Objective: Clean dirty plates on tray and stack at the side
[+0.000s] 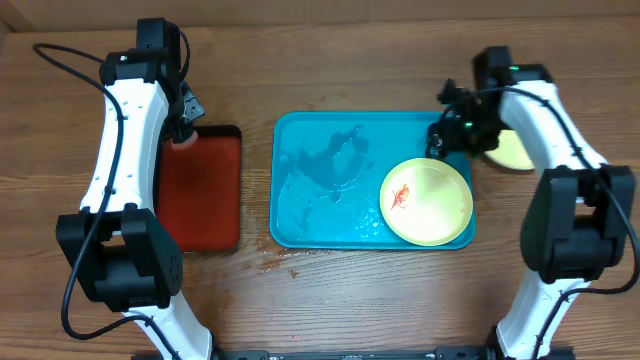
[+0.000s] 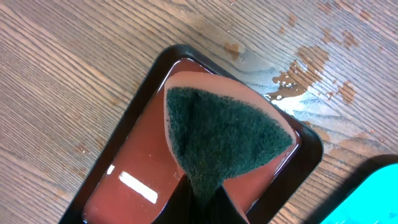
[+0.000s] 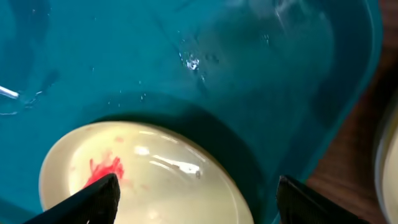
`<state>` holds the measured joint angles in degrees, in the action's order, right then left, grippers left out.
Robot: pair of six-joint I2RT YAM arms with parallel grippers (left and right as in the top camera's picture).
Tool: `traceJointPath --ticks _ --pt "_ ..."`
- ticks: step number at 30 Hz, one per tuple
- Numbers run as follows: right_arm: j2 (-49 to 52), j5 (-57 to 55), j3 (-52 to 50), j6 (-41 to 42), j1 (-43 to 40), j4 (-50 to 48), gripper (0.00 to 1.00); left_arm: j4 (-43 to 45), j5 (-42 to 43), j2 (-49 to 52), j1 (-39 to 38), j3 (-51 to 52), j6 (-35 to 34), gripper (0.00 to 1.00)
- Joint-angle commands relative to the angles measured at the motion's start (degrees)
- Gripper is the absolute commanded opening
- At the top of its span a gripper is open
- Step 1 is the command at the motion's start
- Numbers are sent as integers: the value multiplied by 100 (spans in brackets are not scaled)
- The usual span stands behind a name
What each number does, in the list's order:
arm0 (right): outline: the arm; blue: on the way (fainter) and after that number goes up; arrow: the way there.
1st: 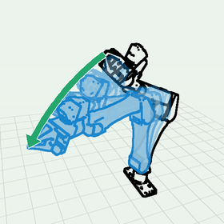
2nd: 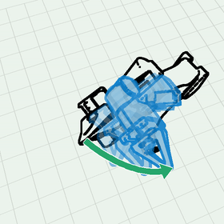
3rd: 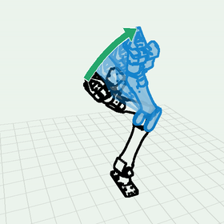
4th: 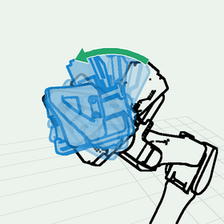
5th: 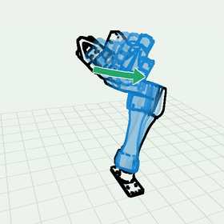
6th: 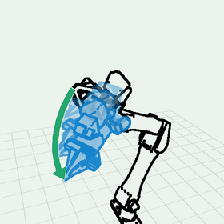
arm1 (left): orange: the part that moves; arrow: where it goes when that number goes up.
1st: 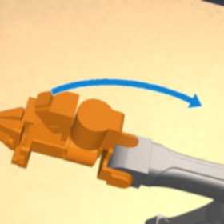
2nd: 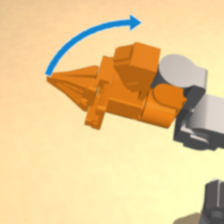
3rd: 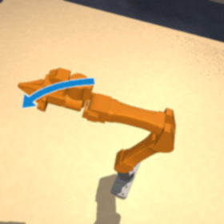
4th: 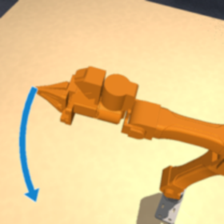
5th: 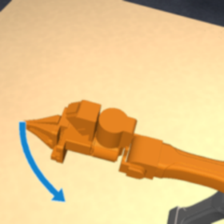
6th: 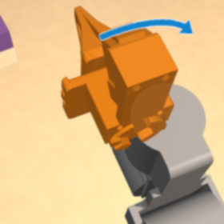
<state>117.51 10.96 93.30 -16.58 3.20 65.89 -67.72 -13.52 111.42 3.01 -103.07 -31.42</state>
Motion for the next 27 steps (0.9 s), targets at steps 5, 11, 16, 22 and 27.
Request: traceJointPath --ticks 5,11,16,22,27 --pt "256 -625 -138 26 155 -70 80 9 9 35 -2 33 -52 4" --pt "258 -317 -636 24 155 -90 79 55 9 35 -2 33 -52 4" --pt "258 -317 -957 96 162 -83 71 66 9 35 -2 33 -52 4" --pt "258 -22 -960 356 173 -247 53 63 11 35 -2 33 -52 4" --pt "258 291 -955 1217 267 -988 38 63 13 35 -2 33 -52 4"
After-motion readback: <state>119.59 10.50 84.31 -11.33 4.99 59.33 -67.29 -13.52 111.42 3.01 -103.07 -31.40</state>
